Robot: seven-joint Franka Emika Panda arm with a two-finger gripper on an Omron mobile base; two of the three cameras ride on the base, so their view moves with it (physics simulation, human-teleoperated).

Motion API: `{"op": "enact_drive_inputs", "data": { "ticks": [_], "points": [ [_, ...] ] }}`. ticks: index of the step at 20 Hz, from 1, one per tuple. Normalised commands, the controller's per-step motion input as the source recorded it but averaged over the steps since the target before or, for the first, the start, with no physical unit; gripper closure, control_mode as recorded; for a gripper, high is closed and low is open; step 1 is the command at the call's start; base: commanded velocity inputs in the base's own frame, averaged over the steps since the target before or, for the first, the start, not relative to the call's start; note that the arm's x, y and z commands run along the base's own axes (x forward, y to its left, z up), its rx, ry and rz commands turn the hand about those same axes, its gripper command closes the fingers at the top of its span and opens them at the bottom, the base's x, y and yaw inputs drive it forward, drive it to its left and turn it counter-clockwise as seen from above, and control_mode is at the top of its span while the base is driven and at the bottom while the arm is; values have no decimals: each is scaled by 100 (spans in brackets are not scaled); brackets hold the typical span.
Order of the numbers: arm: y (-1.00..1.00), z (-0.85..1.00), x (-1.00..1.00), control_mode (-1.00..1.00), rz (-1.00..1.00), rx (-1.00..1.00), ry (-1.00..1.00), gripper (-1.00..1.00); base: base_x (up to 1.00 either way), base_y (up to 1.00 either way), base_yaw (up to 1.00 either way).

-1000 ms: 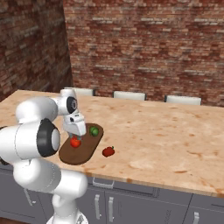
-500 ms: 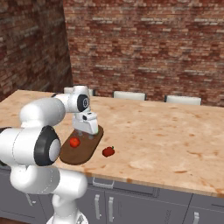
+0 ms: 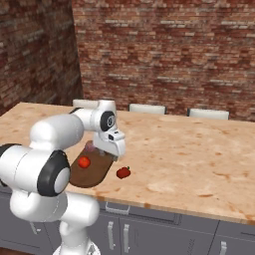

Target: Place the avocado, onion, tomato, and bell pepper on the cutting board.

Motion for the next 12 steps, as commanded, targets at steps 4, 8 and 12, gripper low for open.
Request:
{"op": "enact_drive_inputs", "data": {
  "ticks": [4, 8, 12],
  "points": [
    [-28, -10, -7, -100, 0, 0, -5, -100, 0, 0, 0],
    [-27, -1, 0, -100, 0, 0, 0, -100, 0, 0, 0],
    [-29, -6, 7, -100, 0, 0, 0, -100, 0, 0, 0]
  ]
}}
